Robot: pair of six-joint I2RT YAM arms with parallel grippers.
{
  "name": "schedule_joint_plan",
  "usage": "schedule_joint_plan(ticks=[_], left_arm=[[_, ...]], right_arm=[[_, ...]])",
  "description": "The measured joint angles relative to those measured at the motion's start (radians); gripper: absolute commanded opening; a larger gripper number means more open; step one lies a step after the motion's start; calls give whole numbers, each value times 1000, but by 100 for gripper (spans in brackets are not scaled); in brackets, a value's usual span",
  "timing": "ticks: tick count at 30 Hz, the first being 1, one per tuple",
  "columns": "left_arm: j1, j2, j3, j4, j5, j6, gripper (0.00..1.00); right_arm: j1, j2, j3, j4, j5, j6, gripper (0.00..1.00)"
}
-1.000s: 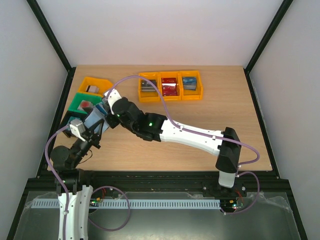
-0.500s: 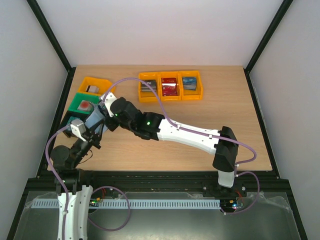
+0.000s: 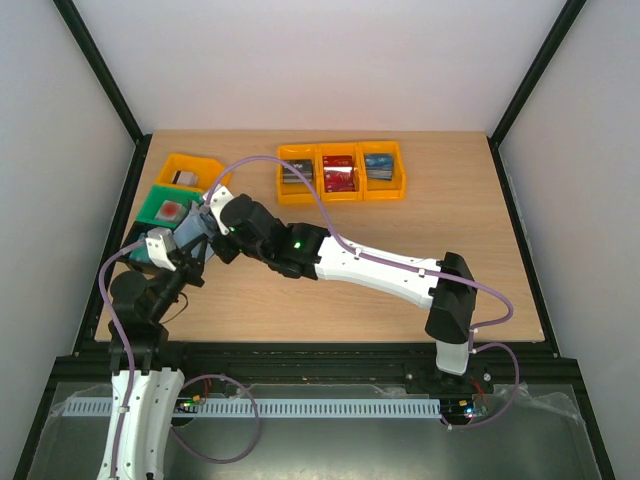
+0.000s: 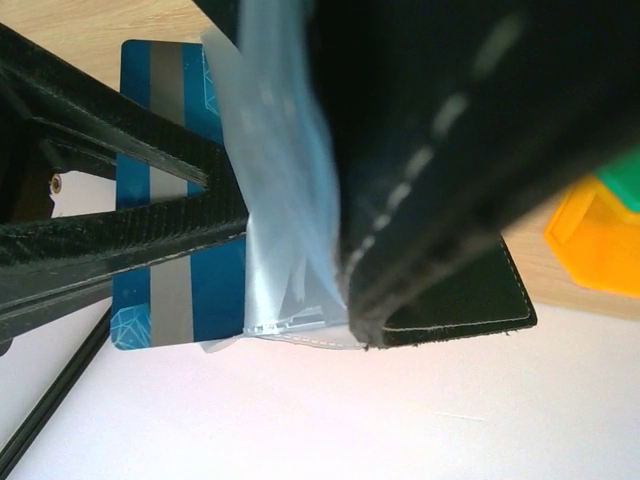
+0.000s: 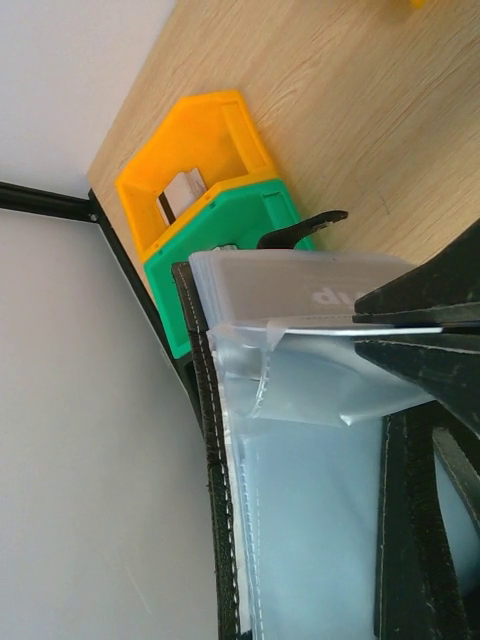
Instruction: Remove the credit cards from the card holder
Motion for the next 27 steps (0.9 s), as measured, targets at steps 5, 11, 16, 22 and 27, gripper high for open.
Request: schedule_joint_plan(ticks=[5,11,16,22,27], left_arm=[[-1,2,0,-6,-21,0,2],[-1,2,0,-6,-10,-5,2],[-1,-2,-1,3,13,-44,2],[-1,-6,-4,17,24,-71,2],[-1,-6,-4,17,24,-73,2]], right_arm=[[0,-2,0,0,10,4,4],[0,-2,0,-3,53,9,4],[0,2,10,-13,71,14,9],[0,2,15,-16,82,16,9],[0,3,15,-19,92,23,14]])
